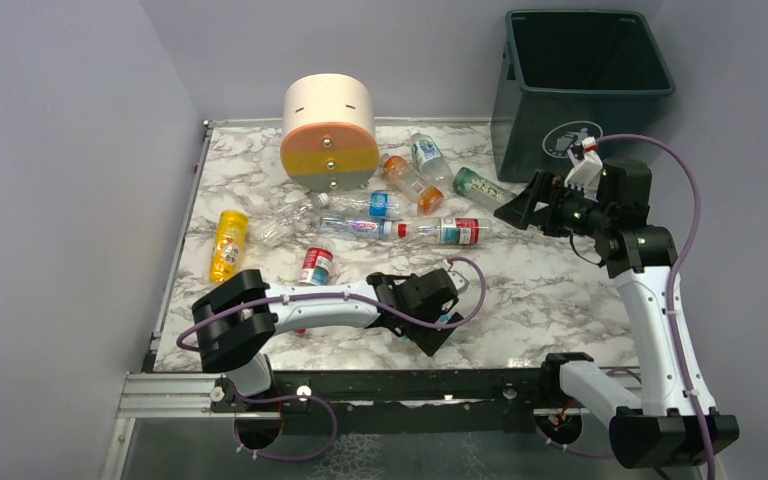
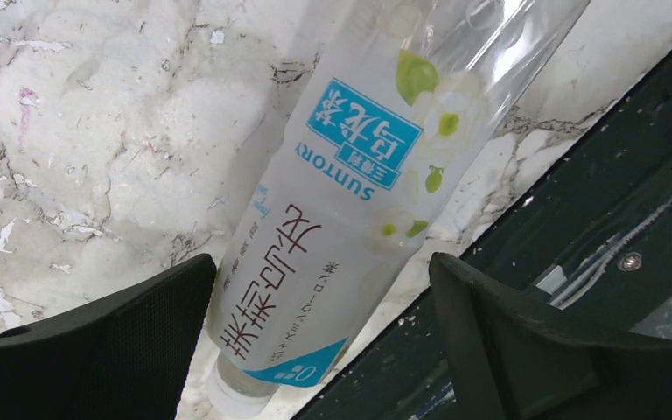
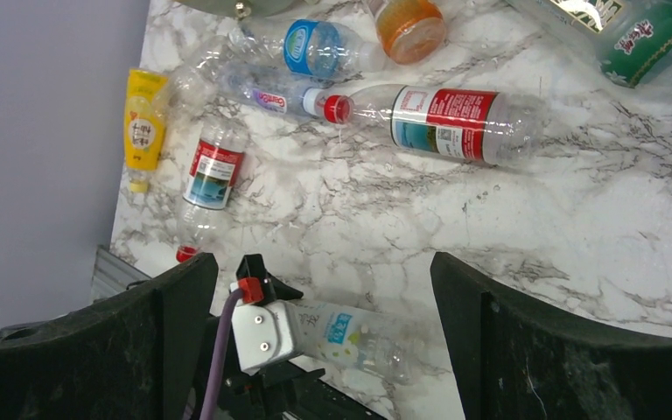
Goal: Put the plastic bottles in the bin
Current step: Adjust the plastic bottle at the center of the board.
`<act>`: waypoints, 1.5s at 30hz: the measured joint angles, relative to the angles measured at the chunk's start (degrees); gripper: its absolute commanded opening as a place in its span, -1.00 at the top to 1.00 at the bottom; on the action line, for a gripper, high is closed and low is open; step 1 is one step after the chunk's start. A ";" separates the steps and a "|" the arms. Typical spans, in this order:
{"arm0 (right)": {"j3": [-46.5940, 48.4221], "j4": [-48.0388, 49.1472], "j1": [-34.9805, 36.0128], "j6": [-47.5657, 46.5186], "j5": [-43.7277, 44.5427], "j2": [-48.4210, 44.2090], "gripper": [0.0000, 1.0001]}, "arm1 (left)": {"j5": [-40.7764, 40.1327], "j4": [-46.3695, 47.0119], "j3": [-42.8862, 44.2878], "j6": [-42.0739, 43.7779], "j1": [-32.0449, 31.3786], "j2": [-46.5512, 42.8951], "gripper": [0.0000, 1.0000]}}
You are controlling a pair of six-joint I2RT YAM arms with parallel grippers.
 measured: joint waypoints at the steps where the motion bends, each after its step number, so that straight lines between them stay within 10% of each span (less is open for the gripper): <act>1: -0.35 -0.07 0.00 -0.02 0.24 -0.15 -0.91 | -0.35 0.20 0.00 -0.02 0.00 0.39 -0.96; 45: -2.54 -2.93 0.00 0.72 6.71 -7.58 -0.91 | -2.91 4.33 19.19 -6.97 6.58 19.04 -0.37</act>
